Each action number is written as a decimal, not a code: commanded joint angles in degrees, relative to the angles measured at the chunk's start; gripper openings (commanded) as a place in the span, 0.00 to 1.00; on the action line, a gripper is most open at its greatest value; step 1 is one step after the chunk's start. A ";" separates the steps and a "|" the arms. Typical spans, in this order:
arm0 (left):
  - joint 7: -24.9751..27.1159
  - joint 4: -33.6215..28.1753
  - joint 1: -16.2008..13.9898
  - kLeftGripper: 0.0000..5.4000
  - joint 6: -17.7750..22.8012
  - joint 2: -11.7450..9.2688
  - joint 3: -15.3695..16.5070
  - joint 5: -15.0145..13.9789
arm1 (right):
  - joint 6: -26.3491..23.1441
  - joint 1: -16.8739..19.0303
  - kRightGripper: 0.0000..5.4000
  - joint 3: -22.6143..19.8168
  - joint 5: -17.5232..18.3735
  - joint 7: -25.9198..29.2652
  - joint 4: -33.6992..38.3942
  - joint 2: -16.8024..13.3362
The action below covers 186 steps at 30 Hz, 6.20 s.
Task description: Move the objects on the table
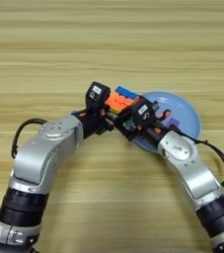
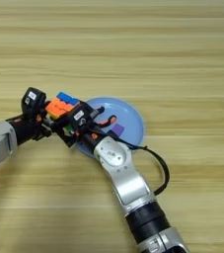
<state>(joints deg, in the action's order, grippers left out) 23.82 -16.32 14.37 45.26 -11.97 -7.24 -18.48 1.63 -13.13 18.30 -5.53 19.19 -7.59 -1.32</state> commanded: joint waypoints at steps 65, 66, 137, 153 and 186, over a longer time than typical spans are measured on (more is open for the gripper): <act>-3.18 -5.33 3.98 1.00 1.80 -1.19 9.13 -5.09 | -1.93 0.33 0.63 -11.48 4.53 -5.07 4.60 -1.66; -3.31 -5.23 4.00 1.00 1.63 -1.11 9.25 -5.00 | -2.01 0.70 0.63 -12.11 4.73 -5.11 5.02 -2.05; -5.74 -1.39 4.12 1.00 -2.40 -0.91 14.63 -5.99 | 2.53 2.41 1.00 -27.87 9.06 -12.85 -7.27 -10.18; -7.96 8.62 4.86 1.00 -18.75 1.97 13.02 0.64 | 2.36 5.72 1.00 -25.70 8.94 -14.03 6.60 -7.91; -17.03 40.07 8.61 1.00 -60.08 4.33 16.44 10.71 | 2.76 4.65 1.00 -25.63 9.92 -12.85 7.43 -7.84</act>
<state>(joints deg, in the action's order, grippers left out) 6.87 24.70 22.67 -14.32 -7.95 8.88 -7.13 4.22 -7.55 -6.92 3.67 5.82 0.10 -8.71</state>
